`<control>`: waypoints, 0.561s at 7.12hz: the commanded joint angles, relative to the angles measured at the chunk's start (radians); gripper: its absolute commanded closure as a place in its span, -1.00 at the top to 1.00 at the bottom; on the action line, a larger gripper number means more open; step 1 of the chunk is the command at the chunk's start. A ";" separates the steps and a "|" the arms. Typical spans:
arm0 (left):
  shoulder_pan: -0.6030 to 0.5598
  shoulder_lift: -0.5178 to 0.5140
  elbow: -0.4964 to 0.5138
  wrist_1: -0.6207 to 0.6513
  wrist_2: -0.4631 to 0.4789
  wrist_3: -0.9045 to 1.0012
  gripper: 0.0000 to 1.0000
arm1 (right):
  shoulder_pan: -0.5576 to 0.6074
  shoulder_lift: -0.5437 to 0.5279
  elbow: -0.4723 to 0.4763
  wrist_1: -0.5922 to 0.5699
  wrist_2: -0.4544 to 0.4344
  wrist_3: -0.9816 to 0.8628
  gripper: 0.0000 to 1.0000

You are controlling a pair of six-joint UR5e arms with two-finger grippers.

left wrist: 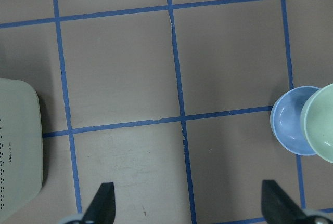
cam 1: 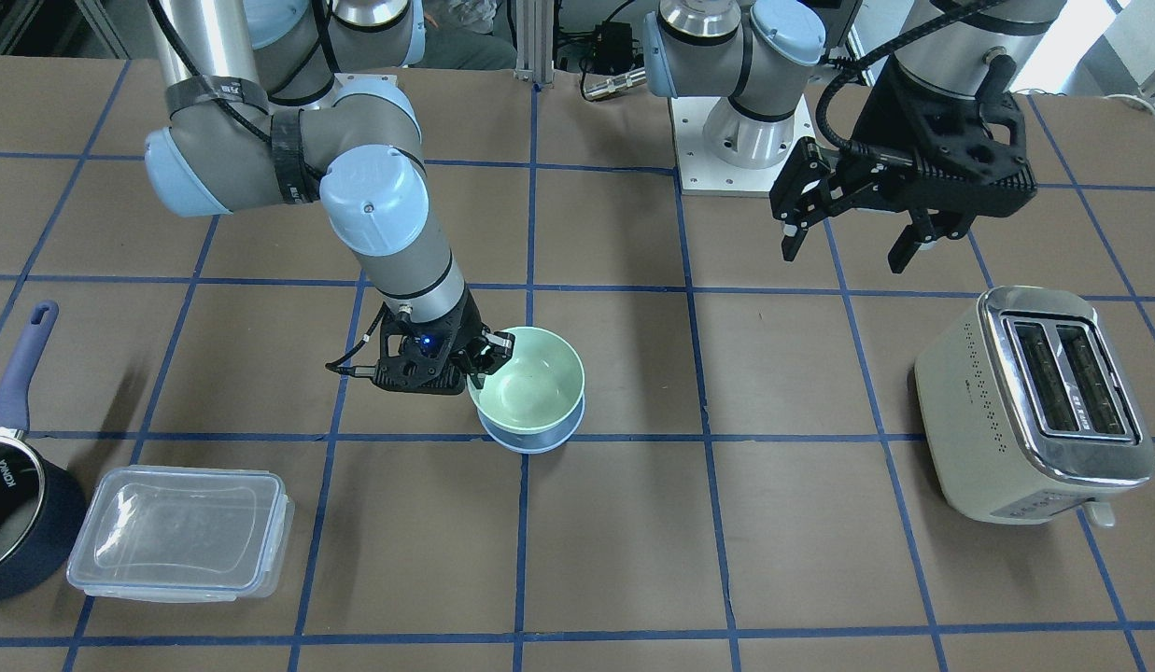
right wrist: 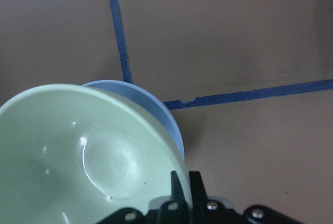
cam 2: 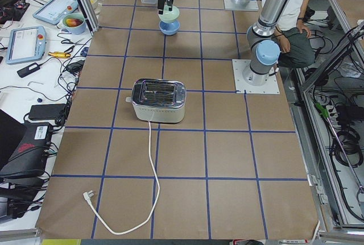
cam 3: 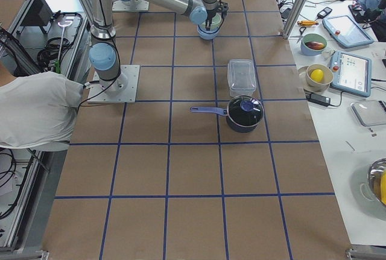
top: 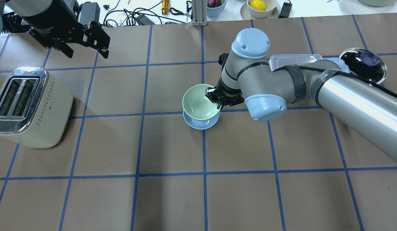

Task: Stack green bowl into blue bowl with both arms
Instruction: 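Lower the pale green bowl into the blue bowl and open the right gripper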

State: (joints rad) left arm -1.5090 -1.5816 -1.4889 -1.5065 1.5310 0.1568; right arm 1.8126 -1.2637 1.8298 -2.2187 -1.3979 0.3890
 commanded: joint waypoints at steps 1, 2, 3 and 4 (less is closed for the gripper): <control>0.000 0.002 -0.002 0.000 0.001 0.001 1.00 | 0.002 0.020 0.003 -0.009 -0.009 0.001 -0.07; 0.000 0.003 -0.002 0.000 0.001 0.001 1.00 | 0.002 0.024 0.003 -0.003 -0.004 0.002 0.99; 0.000 0.005 -0.007 0.000 0.000 0.001 1.00 | 0.002 0.026 -0.003 -0.002 -0.004 0.001 1.00; 0.000 0.006 -0.008 0.000 0.001 0.001 1.00 | -0.010 0.018 -0.012 -0.001 -0.013 -0.019 1.00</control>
State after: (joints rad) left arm -1.5094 -1.5772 -1.4946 -1.5064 1.5317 0.1579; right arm 1.8118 -1.2417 1.8265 -2.2215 -1.4045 0.3849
